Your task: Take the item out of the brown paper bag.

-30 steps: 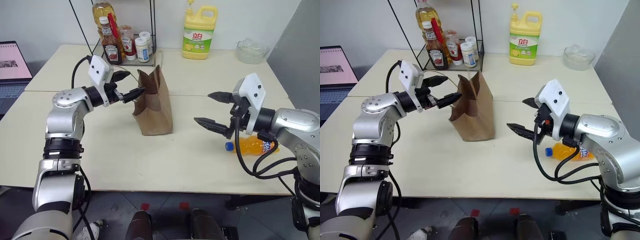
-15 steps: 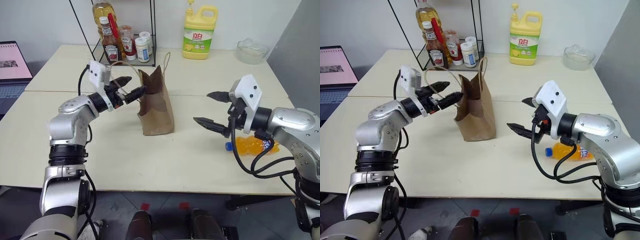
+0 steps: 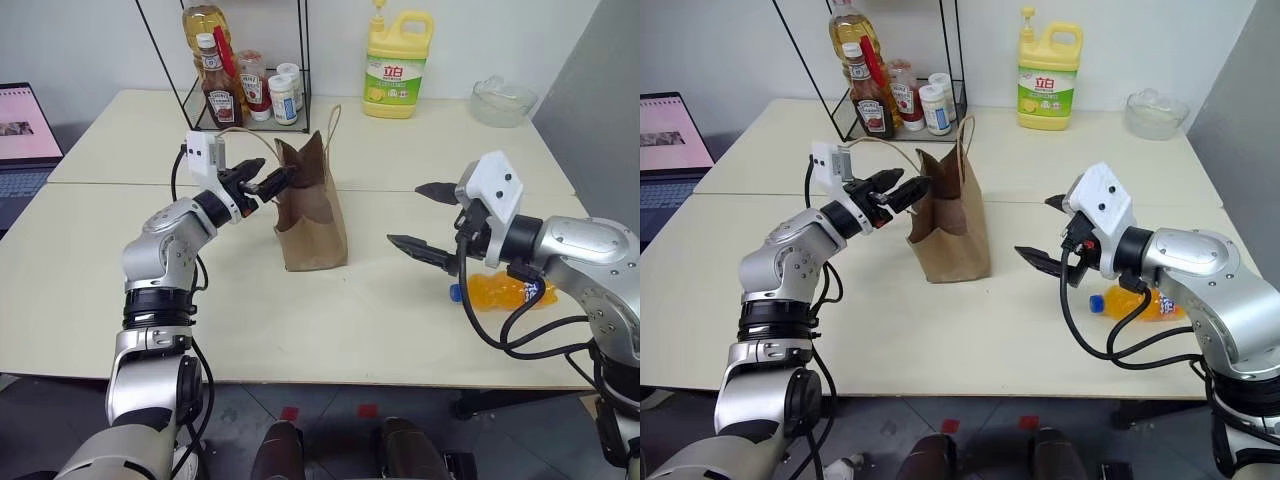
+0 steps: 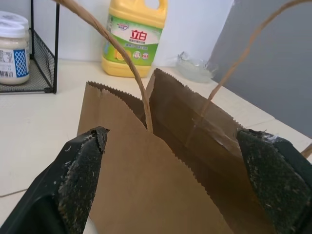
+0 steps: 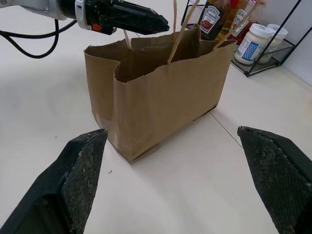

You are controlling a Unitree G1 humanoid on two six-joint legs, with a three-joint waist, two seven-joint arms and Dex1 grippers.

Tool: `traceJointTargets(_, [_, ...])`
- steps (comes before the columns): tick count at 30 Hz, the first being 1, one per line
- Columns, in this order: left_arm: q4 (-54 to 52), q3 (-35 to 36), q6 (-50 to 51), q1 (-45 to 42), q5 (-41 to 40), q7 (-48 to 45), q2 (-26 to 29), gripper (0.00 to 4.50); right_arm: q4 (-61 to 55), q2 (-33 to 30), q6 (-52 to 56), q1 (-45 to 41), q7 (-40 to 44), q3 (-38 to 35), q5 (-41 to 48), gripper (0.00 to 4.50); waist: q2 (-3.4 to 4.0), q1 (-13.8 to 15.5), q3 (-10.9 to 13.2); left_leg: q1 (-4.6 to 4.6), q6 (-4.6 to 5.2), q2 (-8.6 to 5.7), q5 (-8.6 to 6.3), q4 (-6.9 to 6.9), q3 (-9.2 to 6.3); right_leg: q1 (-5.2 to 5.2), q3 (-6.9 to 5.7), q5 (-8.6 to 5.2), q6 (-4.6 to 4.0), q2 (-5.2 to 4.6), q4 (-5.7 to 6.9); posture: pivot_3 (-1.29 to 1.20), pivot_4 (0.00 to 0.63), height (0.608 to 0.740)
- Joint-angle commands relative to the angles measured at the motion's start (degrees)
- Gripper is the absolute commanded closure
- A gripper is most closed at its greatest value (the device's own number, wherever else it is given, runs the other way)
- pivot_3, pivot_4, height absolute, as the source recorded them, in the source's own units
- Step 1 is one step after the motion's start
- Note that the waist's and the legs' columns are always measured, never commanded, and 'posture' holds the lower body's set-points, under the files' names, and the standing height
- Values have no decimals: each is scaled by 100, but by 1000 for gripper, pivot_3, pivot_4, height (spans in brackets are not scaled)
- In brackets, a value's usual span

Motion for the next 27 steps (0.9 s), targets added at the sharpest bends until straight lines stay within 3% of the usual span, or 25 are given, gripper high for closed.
traceJointTargets(1, [-874,126,-350,154,93,122,219,9,-311,-103,-9,-59,-22,-242,176,0,0,-1,0,0,-7,1,4,0,0,-1,1,0,0,0,0,0,150,740])
traceJointTargets(8, [-2707,471,64,1122,-139,690,485,9,-535,-164,118,53,-47,-377,485,0,0,5,0,1,-9,1,5,-1,1,3,2,0,0,-1,-3,0,150,740])
traceJointTargets(13, [-3303,852,972,1956,-606,1174,516,9,-489,-119,80,54,-92,-283,558,0,0,4,0,6,7,3,-4,0,1,4,3,0,0,-1,0,0,150,740])
traceJointTargets(17, [-3413,713,994,2174,-291,1464,660,9,-412,-114,-30,76,-67,-142,487,0,-6,35,0,3,7,1,-4,2,-2,6,-2,0,0,-1,-1,0,150,740])
traceJointTargets(23, [-4007,873,774,2693,-210,1332,929,9,-499,-114,-101,252,-125,-305,538,0,-6,21,0,3,6,2,-5,-3,0,4,1,0,0,-2,-6,0,150,740])
traceJointTargets(27, [-4429,928,1024,3163,-394,839,1572,9,-684,137,-165,601,-366,-804,782,0,-6,13,0,4,6,3,-5,-10,1,1,2,0,0,-1,-6,0,150,740])
